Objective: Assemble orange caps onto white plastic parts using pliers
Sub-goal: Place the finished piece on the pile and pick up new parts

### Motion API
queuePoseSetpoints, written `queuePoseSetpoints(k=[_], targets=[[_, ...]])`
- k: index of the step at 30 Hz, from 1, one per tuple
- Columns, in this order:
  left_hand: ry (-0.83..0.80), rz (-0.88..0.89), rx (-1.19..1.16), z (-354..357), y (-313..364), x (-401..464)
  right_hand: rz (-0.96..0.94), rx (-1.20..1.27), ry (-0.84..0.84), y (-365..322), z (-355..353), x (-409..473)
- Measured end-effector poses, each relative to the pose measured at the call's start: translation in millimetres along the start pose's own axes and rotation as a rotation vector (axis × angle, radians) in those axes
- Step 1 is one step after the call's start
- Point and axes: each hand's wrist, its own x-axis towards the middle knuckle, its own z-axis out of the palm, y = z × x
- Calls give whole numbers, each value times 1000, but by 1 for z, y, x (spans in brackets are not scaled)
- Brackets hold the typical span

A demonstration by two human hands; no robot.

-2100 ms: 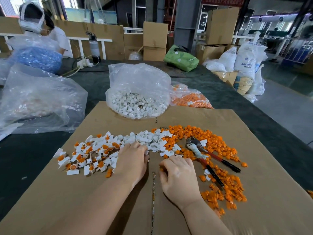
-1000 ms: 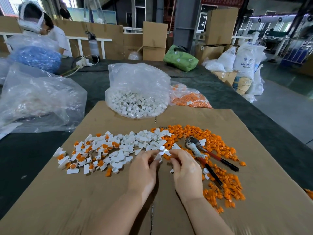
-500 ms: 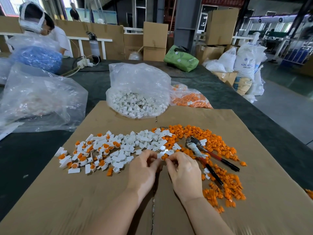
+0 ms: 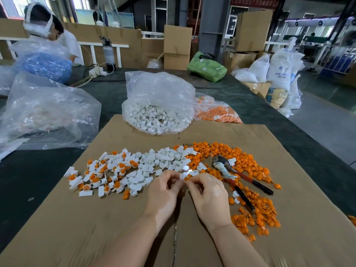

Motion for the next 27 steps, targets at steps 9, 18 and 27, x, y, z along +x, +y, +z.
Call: queuePoseSetpoints(k=[9, 18, 27], targets=[[-55, -18, -95, -3, -1, 0, -71, 93, -36, 0, -2, 2], [-42, -10, -83, -3, -1, 0, -72, 115, -45, 0, -4, 3], [-24, -16, -69, -3, 1, -1, -55, 105, -65, -2, -4, 3]])
